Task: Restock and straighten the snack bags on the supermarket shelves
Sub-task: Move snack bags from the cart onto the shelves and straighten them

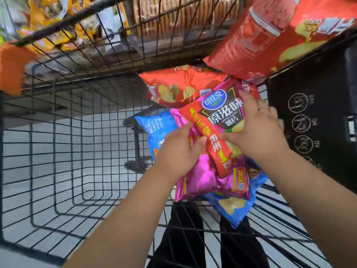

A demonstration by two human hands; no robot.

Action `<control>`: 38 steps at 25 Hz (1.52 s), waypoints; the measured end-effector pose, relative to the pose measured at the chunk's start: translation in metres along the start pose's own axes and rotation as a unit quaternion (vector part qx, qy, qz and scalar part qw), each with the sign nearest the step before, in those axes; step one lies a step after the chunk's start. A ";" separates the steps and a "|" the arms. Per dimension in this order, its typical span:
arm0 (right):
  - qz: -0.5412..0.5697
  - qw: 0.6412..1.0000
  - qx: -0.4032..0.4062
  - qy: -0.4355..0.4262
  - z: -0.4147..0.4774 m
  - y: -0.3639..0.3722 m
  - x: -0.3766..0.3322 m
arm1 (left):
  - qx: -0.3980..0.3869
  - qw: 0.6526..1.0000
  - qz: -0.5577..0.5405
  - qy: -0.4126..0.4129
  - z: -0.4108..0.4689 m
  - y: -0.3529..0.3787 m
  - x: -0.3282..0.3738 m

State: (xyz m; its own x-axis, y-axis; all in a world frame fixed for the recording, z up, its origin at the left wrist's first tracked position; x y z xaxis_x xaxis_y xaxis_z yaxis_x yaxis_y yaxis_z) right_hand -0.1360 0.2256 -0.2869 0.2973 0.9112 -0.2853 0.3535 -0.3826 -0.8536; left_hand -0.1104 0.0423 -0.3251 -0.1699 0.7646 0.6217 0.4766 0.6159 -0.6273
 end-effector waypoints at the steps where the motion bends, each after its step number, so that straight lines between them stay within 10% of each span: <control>1: 0.036 0.999 -0.009 -0.002 0.000 -0.002 -0.002 | -0.005 0.998 -0.052 -0.020 -0.002 0.000 0.005; 13: 0.472 0.875 -0.111 0.001 -0.018 0.004 -0.020 | 0.010 0.797 -0.553 -0.241 -0.008 -0.014 0.005; 20: 0.452 0.884 -0.120 0.007 -0.028 0.012 -0.007 | 0.118 0.831 -0.477 -0.261 -0.014 -0.057 -0.035; 23: 0.177 0.969 -0.123 -0.119 -0.049 0.031 0.015 | 0.133 0.869 -0.397 -0.261 -0.022 -0.072 -0.048; 27: -0.167 0.935 -0.130 -0.284 -0.093 0.071 0.027 | 0.138 0.865 -0.392 -0.281 -0.025 -0.075 -0.057; 38: -0.042 0.973 -0.090 -0.207 -0.059 0.092 0.017 | 0.148 0.885 -0.347 -0.272 -0.023 -0.091 -0.077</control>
State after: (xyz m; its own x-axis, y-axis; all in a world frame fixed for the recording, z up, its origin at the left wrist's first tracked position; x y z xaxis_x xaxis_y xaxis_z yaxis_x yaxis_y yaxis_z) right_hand -0.0459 0.1973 -0.3442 -0.1098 0.9094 -0.4012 0.5224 -0.2906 -0.8017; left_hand -0.1208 -0.0772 -0.3054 -0.7624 0.1102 0.6376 -0.1391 0.9344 -0.3278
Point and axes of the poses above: each hand's wrist, its own z-axis towards the middle knuckle, its own y-axis out of the palm, x = y × z, the point moved 3 cm from there along z, towards the middle knuckle, and after that the axes turned 4 degrees about z, right-handed, at the moved point
